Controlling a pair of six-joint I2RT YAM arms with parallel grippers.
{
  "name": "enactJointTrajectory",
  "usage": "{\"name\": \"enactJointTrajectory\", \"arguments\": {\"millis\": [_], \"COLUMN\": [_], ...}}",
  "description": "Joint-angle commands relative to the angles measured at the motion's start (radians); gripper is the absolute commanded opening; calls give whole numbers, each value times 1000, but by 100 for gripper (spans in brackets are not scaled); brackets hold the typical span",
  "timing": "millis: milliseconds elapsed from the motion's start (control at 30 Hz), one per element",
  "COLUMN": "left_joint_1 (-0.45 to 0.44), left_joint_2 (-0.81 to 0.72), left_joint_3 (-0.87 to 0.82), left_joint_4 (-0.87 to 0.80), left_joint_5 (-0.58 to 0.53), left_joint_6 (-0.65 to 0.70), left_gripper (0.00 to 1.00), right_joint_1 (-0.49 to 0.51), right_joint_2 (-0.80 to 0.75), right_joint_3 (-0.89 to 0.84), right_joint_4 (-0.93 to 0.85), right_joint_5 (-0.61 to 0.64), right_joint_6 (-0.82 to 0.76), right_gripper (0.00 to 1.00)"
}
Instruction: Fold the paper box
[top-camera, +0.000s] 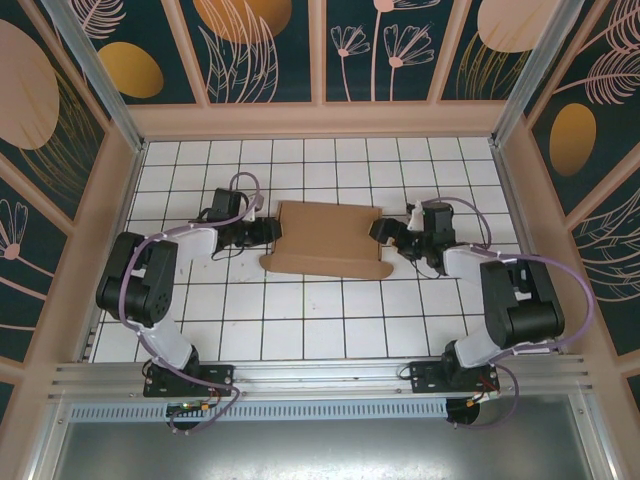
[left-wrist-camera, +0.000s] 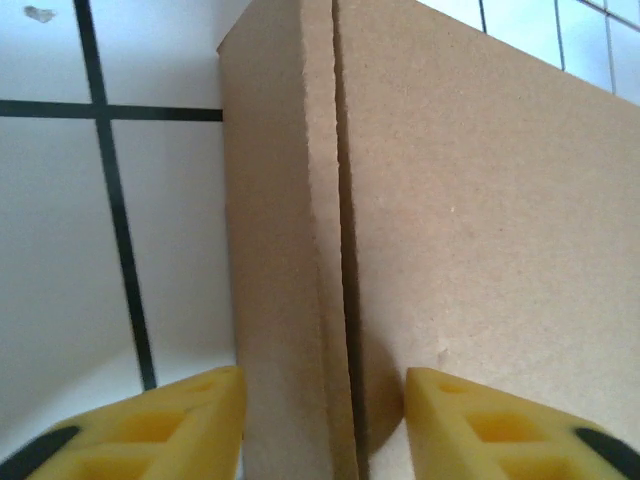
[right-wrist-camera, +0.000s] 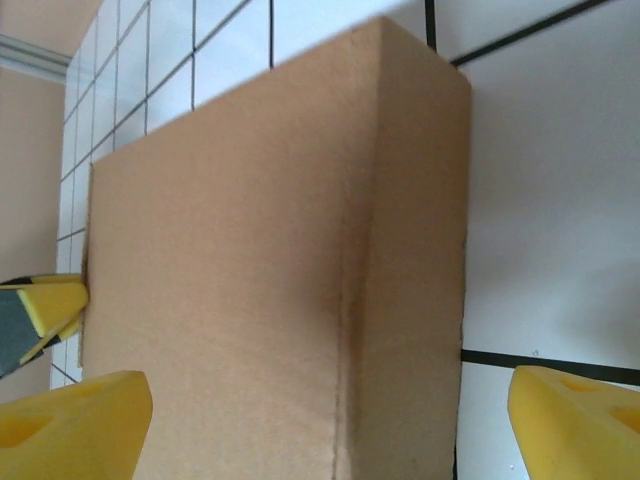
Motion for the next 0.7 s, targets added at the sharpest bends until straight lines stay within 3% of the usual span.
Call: {"name": "enactJointTrajectory", "arguments": {"millis": [0, 200, 533, 667], "left_joint_1": [29, 111, 146, 153], "left_joint_2": [57, 126, 216, 222], "left_joint_3": [-4, -39, 2, 5], "left_joint_4": [22, 48, -10, -9], "left_joint_5": [38, 101, 176, 181], "left_joint_6": [7, -42, -4, -8], "left_gripper": [37, 23, 14, 13], "right_joint_1": [-19, -71, -65, -35], "right_joint_2": [19, 47, 221, 259], "right_joint_3": [-14, -47, -31, 14], "right_joint_4": [64, 144, 421, 393], "right_joint_5": [-42, -123, -398, -410], "right_joint_6": [5, 55, 260, 256], "right_gripper": [91, 90, 89, 88]}}
